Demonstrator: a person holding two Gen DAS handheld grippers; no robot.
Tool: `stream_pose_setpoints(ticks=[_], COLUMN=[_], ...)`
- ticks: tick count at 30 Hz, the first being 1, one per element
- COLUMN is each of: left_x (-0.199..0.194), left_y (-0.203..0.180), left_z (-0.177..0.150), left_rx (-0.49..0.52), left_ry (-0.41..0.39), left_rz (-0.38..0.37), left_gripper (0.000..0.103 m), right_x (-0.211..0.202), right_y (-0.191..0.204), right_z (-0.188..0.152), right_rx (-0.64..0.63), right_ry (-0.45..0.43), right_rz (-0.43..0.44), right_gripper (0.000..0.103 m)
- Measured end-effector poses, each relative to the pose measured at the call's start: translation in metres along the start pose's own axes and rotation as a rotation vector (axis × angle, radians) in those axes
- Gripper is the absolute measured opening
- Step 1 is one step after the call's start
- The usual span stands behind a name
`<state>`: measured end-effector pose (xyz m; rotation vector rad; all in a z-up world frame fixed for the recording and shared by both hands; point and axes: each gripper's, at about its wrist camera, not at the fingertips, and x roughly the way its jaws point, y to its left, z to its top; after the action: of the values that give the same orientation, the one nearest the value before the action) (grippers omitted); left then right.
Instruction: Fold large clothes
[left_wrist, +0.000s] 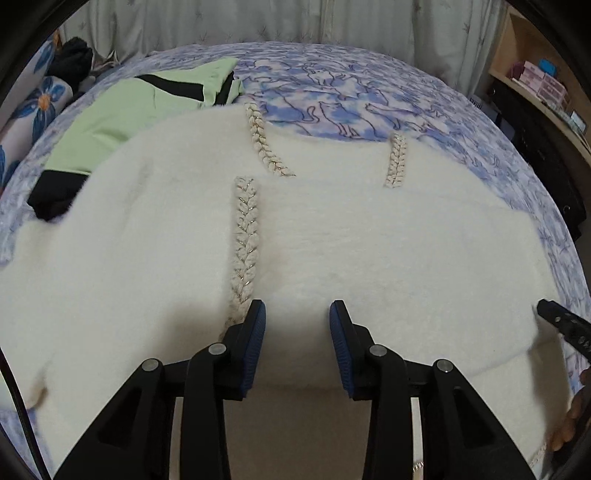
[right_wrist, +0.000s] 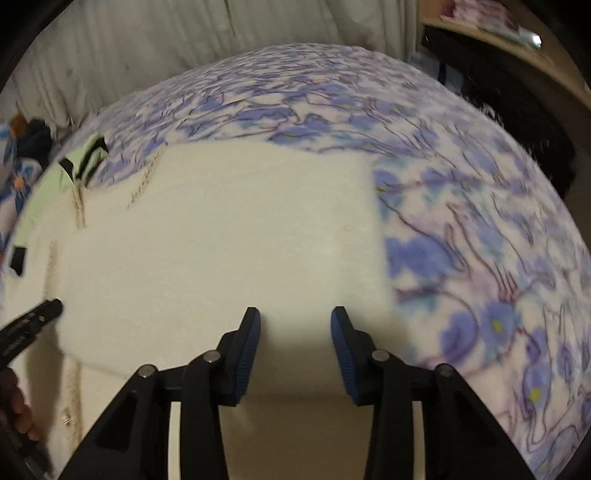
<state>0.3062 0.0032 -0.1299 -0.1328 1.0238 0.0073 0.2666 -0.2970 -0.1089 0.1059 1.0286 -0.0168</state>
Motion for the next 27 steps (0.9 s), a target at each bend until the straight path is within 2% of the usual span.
stream_pose_setpoints(ticks=[2, 4, 5, 10, 16, 23, 27], left_x=[-0.012, -0.028, -0.034, -0.091, -0.142, -0.178, -0.198], left_y=[-0.003, -0.009, -0.011, -0.021, -0.015, 0.021, 0.059], left_z=[-0.002, -0.005, -0.007, -0.020, -0.043, -0.074, -0.094], left_rx=[-0.008, -0.015, -0.014, 0.033, 0.030, -0.018, -0.063], left_ry=[0.001, -0.012, -0.028, -0.116, -0.137, -0.127, -0.123], left_rz=[-0.015, -0.016, -0.009, 0.000, -0.002, -0.001, 0.001], left_gripper=[0.054, 0.074, 0.076, 0.076, 0.077, 0.077, 0.077], right_x=[-0.011, -0.022, -0.029, -0.057, -0.091, -0.133, -0.153], right_y=[0.002, 0.006, 0.010, 0.032, 0.058, 0.096, 0.124], right_z=[-0.003, -0.007, -0.011, -0.031, -0.053, -0.077, -0.087], right_rx=[0.006, 0.000, -0.005, -0.005, -0.023, -0.097, -0.145], right_ry=[-0.002, -0.009, -0.016, -0.020, -0.035, -0.064, -0.080], right_rz=[-0.001, 0.010, 0.022, 0.072, 0.115, 0.134, 0.142], right_gripper=[0.041, 0.041, 0.041, 0.041, 0.041, 0.041, 0.041])
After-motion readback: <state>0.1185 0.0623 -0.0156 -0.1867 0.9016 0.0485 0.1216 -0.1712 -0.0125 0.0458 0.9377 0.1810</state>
